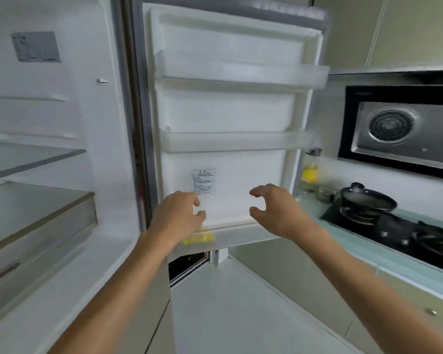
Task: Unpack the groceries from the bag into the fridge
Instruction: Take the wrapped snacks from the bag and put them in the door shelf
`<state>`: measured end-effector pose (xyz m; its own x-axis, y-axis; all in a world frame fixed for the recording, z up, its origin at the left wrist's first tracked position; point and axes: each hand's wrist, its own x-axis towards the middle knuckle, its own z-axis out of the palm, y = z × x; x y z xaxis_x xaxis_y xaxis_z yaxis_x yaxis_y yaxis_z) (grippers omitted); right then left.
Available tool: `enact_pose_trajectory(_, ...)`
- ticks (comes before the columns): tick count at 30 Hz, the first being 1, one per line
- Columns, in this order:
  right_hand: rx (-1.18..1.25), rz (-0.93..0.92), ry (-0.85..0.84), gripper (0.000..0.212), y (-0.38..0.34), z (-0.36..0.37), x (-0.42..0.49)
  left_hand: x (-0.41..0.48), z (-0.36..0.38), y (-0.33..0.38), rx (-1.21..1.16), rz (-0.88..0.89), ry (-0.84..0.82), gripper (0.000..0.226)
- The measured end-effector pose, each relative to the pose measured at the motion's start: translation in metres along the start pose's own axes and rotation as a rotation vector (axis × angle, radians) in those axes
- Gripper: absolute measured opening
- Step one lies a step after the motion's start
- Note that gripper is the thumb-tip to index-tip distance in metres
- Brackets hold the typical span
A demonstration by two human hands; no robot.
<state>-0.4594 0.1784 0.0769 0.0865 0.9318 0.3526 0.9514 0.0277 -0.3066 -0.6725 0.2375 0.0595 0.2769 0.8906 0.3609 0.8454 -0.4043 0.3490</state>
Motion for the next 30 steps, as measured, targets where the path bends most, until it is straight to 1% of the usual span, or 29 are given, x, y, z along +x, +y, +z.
enact_pose_trajectory(3, -0.008, 0.125, 0.049, 0.048, 0.050, -0.030, -0.020, 0.017, 0.027, 0.054, -0.063, 0.094, -0.027, 0.033)
enact_pose_trajectory(8, -0.072, 0.265, 0.141, 0.047, 0.128, -0.081, -0.068, 0.026, 0.065, 0.155, -0.098, 0.264, -0.085, 0.032)
enact_pose_trajectory(12, -0.068, 0.387, 0.224, 0.041, 0.186, -0.118, -0.113, 0.024, 0.090, 0.240, -0.119, 0.413, -0.103, 0.031)
enact_pose_trajectory(18, -0.068, 0.547, 0.352, 0.042, 0.272, -0.164, -0.184, 0.007, 0.134, 0.359, -0.237, 0.584, -0.130, 0.027)
enact_pose_trajectory(23, -0.073, 0.647, 0.334, 0.047, 0.332, -0.189, -0.243, -0.030, 0.184, 0.440, -0.331, 0.708, -0.170, 0.020)
enact_pose_trajectory(27, -0.111, 0.713, 0.258, 0.038, 0.378, -0.189, -0.278, -0.051, 0.227, 0.480, -0.254, 0.779, -0.301, 0.021)
enact_pose_trajectory(30, -0.114, 0.762, 0.209, 0.039, 0.411, -0.187, -0.293, -0.046, 0.255, 0.506, -0.191, 0.817, -0.396, 0.024)
